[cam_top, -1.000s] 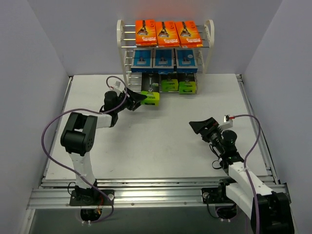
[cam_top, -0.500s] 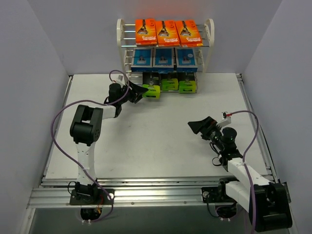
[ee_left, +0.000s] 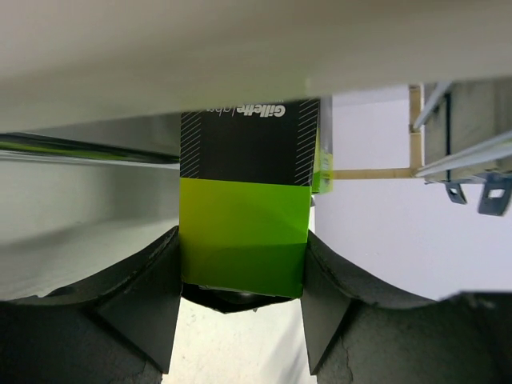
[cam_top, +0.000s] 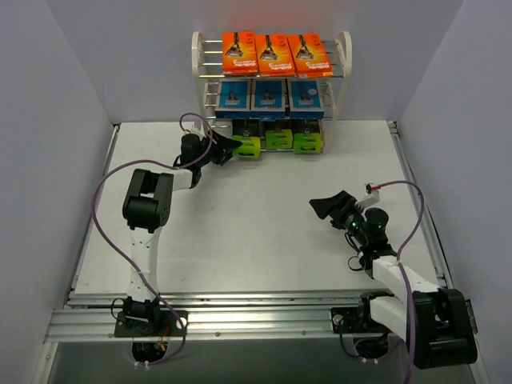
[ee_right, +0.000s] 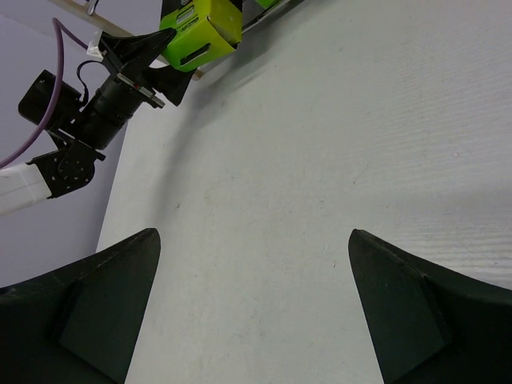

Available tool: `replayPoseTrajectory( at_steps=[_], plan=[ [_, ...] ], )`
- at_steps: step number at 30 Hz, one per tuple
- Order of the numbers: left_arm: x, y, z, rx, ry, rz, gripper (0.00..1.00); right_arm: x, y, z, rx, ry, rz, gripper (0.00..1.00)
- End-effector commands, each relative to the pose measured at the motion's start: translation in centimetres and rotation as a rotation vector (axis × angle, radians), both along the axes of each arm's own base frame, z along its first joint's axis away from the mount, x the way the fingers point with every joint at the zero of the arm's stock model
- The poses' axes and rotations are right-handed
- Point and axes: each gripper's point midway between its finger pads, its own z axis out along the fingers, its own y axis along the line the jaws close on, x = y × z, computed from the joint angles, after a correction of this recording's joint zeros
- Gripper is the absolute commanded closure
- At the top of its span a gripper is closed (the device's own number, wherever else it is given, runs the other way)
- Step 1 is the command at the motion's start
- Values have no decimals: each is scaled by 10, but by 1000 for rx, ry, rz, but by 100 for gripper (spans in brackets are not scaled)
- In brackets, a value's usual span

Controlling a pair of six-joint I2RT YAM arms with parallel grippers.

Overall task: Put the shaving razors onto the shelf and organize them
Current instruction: Place the shaving razor onto shelf

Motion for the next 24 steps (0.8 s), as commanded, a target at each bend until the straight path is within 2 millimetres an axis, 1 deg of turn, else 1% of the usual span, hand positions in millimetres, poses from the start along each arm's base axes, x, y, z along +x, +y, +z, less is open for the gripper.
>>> replayPoseTrajectory(
  at_steps=[1,3,4,6,11,14,19,24],
  plan=[
    [21,-1,65,-36,-213,5,98,11,1,27,-4,-108,15,0],
    [24,-1,63,-36,-216,8,98,12,1,27,-4,-114,15,0],
    [26,-2,65,-37,-225,8,98,12,1,25,-1,-108,15,0],
    [28,-3,61,-36,-219,8,98,13,1,25,1,-112,18,0],
    [34,-5,66,-40,-237,12,98,14,2,23,5,-110,25,0],
    [38,-5,64,-37,-239,17,98,15,3,22,3,-113,27,0],
    [45,-5,67,-32,-251,22,98,15,2,22,-1,-114,27,0],
    [50,-7,64,-13,-251,29,93,15,1,19,-1,-112,24,0]
  ],
)
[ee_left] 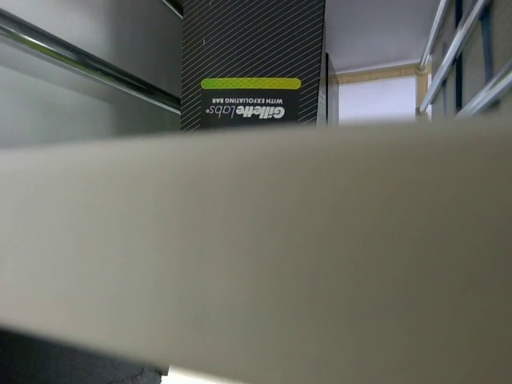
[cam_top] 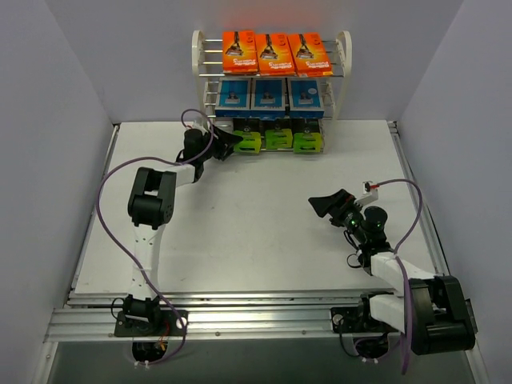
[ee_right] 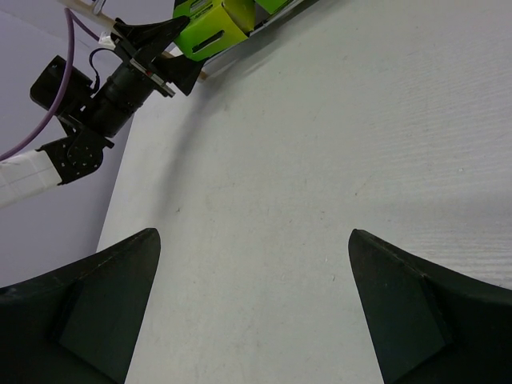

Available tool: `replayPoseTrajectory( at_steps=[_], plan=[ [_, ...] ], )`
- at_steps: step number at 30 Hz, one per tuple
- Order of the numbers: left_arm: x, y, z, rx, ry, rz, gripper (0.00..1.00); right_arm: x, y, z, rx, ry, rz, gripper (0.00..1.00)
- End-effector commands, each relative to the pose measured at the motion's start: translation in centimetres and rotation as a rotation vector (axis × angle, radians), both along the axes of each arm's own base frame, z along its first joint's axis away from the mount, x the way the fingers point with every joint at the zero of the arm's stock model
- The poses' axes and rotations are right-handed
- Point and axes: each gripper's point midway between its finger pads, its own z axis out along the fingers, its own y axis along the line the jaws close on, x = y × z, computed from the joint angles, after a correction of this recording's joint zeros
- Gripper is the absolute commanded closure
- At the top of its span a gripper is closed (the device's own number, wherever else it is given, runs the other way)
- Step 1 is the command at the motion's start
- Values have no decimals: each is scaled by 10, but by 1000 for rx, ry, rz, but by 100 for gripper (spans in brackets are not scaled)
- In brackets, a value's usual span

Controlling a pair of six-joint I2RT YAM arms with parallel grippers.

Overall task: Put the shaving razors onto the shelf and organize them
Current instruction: Place the shaving razor onto shelf

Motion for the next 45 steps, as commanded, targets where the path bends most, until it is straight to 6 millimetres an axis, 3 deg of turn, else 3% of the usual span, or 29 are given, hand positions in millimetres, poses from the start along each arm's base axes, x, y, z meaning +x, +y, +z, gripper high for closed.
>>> replayPoseTrajectory(
  at_steps=[1,4,6,7,10,11,13,16,17,19,20,28,45],
  plan=[
    [25,-2,75,-15,-267,7,93,8,0,20,-3,-86,10,0],
    [27,-2,72,-9,-264,10,93,8,0,17,-3,-81,10,0],
    [29,-4,72,-9,-264,8,87,7,0,17,-3,-81,13,0],
    [29,-4,71,-8,-263,10,77,8,0,16,-2,-79,11,0],
    [30,-4,69,0,-259,13,62,7,0,16,-1,-80,13,0],
    [29,-5,67,1,-254,13,43,7,0,15,-1,-77,13,0],
    [29,-5,65,4,-253,10,31,7,0,15,2,-76,12,0],
    [28,-4,64,3,-251,7,27,7,-1,14,3,-75,9,0],
    [27,-5,64,3,-251,5,20,7,-2,14,3,-74,7,0],
    [26,-4,63,-1,-242,6,16,7,-2,14,6,-74,8,0],
    [26,-5,64,-4,-242,3,5,6,-2,13,7,-73,8,0],
    [21,-2,67,-30,-217,6,6,5,-2,13,15,-71,9,0],
    [-11,7,78,47,-112,-1,6,-6,0,28,66,-93,24,0]
  ],
)
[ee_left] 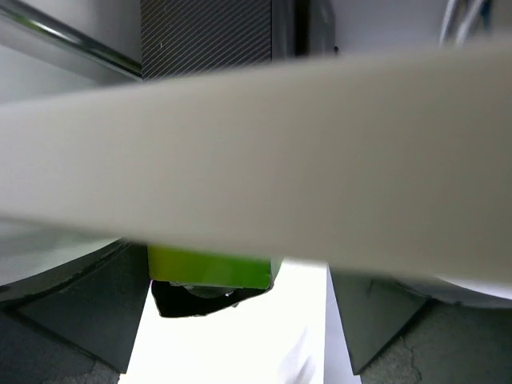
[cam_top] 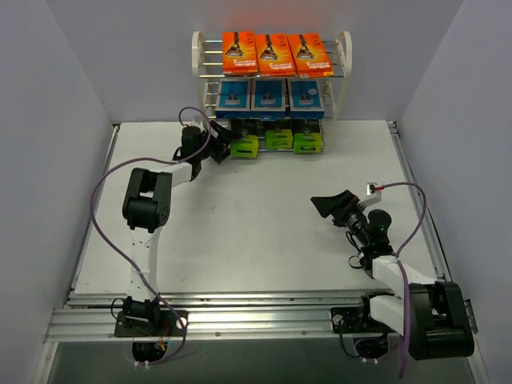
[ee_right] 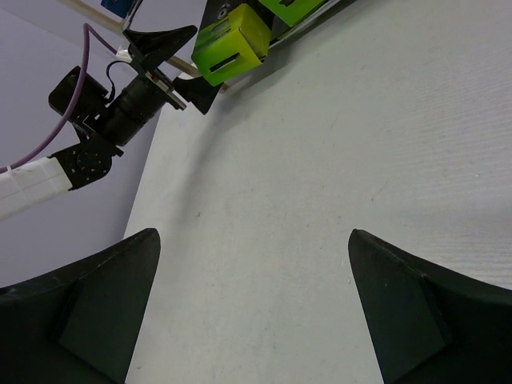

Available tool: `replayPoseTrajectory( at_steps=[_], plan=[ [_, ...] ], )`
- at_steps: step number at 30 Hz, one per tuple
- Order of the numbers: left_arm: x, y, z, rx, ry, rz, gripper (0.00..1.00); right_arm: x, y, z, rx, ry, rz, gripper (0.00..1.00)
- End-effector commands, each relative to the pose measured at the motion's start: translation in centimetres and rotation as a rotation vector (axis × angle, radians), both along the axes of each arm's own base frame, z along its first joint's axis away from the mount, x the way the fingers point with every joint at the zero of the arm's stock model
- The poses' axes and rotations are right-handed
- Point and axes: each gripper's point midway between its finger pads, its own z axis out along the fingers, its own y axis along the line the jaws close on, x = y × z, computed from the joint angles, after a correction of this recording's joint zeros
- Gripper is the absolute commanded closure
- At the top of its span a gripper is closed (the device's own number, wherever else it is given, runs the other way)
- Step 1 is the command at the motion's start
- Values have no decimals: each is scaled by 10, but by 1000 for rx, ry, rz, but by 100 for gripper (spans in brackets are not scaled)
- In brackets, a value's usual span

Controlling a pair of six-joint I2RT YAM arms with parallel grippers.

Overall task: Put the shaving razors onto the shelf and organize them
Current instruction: Place the shaving razor onto shelf

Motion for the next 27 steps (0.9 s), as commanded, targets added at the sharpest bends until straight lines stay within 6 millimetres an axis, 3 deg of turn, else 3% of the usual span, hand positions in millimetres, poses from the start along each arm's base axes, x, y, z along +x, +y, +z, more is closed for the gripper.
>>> replayPoseTrajectory(
  at_steps=[1,8,19,27],
  plan=[
    [-4,0,72,13,-134,-18,6,-2,2,20,10,-69,21,0],
    [-9,5,73,89,-88,-18,6,-8,2,21,-1,-50,27,0],
    [-24,23,34,231,23,-13,6,-13,3,17,-13,-24,36,0],
    [-31,41,58,366,-80,14,6,-15,3,12,-20,-13,39,0]
  ],
)
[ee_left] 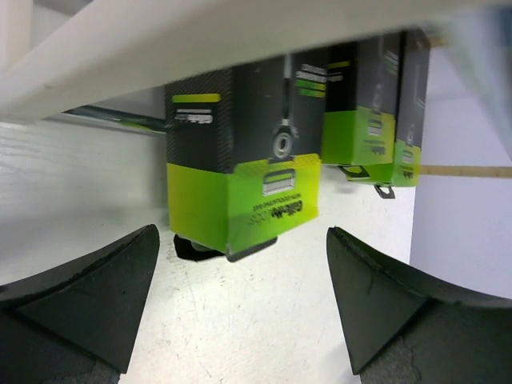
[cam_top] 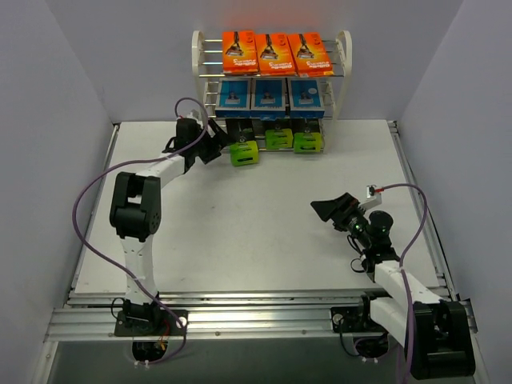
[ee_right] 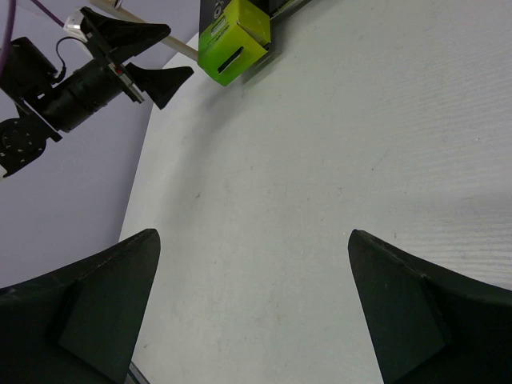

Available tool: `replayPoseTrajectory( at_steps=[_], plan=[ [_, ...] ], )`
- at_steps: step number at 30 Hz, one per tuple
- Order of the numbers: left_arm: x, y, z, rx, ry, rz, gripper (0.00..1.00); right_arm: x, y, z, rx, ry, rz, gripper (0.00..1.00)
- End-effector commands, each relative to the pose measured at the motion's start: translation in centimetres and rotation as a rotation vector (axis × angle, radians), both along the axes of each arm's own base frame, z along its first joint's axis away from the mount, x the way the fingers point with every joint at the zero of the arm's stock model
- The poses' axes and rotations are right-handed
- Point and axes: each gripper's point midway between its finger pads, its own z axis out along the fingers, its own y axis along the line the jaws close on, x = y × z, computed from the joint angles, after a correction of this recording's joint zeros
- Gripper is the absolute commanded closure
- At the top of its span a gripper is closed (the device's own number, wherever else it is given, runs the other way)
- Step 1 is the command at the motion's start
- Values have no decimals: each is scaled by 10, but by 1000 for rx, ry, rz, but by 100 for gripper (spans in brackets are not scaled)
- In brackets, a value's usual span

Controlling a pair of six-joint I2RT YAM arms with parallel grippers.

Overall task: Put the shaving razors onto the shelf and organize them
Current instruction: Place the shaving razor onto shelf

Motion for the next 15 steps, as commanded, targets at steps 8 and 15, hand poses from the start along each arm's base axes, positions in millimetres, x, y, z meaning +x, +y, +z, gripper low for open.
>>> replayPoseTrajectory(
  at_steps=[8,15],
  plan=[
    [-14,10,43,182,-243,-106,6,2,0,5,-24,-39,18,0],
    [-30,11,23,352,-305,-160,6,4,0,-2,-29,-30,18,0]
  ],
)
